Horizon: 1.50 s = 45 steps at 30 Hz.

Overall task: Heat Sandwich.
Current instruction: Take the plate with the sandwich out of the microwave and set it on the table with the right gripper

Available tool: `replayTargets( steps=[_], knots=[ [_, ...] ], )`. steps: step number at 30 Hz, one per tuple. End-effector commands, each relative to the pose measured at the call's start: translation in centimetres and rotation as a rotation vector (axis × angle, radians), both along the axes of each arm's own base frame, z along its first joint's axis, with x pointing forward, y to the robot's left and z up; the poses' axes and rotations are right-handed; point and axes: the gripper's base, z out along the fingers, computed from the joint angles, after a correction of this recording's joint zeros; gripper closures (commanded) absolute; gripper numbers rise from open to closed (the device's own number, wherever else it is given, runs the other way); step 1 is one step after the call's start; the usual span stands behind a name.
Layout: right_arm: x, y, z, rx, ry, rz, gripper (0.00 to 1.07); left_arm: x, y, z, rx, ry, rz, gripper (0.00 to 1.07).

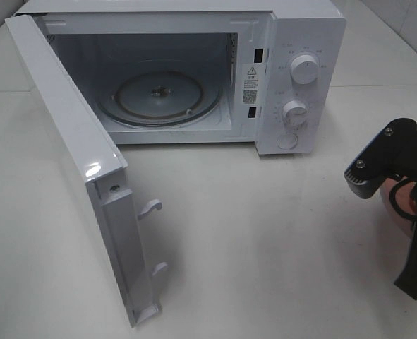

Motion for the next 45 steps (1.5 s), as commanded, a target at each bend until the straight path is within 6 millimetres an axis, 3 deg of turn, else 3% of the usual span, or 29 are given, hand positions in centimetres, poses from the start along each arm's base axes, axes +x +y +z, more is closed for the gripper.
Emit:
replayTargets(
  steps=[1,26,38,45],
  knots=[
    [1.3,-0.8,-0.6,-0.009,-0.016,-0.063,1.07,-0.3,0.0,-0.1,-0.001,-0.028,0.003,0.05],
    [5.6,-6.1,-2.8,0.05,-0.16,-0.377,1.07,-0.3,0.0,-0.1,-0.001,-0.028,0.003,0.05],
    [7.1,-7.3,-5.1,0.034,-0.137,-0.433,1.07,-0.3,0.0,-0.1,-0.001,-0.028,0.003,0.05],
    [9.1,-7.3,-6.6,0.01,-0.105,-0.432,1.07,-0.3,0.0,-0.1,-0.001,-0.028,0.003,0.05]
  ],
)
